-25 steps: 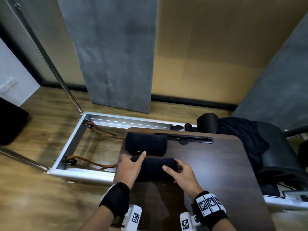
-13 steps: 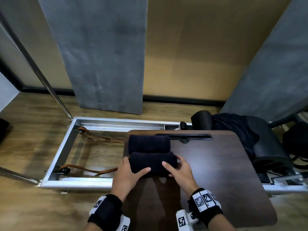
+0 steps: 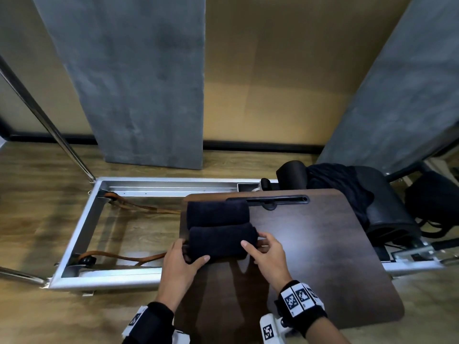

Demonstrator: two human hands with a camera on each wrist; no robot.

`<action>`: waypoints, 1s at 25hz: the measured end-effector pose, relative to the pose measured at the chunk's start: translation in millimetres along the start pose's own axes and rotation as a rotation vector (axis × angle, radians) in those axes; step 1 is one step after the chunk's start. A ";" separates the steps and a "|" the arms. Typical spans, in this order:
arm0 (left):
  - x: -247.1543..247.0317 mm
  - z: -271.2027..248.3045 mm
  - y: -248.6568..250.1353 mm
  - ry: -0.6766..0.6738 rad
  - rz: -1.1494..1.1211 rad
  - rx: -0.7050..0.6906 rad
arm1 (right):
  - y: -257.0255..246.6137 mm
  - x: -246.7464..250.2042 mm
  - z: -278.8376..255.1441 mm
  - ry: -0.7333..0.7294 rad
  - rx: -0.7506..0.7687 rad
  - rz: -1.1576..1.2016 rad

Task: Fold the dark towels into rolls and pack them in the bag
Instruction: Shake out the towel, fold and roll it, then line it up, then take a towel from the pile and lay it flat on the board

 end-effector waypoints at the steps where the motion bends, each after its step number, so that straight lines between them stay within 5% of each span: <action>1: -1.0 -1.7 0.5 0.021 0.010 -0.014 | 1.0 -2.0 -1.1 -0.019 0.015 -0.004; 8: -6.9 -19.9 9.3 0.040 0.205 -0.018 | 3.3 8.5 -4.4 -0.064 0.087 -0.123; 11: -6.4 -35.9 19.4 0.242 0.215 -0.049 | 4.7 22.4 -5.7 -0.020 0.012 -0.135; 14: -14.5 -50.2 41.9 0.394 0.118 -0.255 | 2.5 41.2 -4.6 -0.009 0.001 -0.125; 19: -80.7 -55.2 107.0 0.122 0.069 -0.557 | -4.0 107.2 10.2 -0.031 -0.026 -0.081; 25: -219.5 -42.8 200.1 -0.179 0.170 -0.597 | -4.1 231.8 48.6 -0.131 0.006 0.035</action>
Point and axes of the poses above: each hand's wrist, its own z-axis towards the middle knuckle, its own x-axis out of the back of the hand, y = z × x, the point moved 1 cm from there along z, towards the middle knuckle, and after that the axes turned 1 degree about x, right-handed, at the moved point
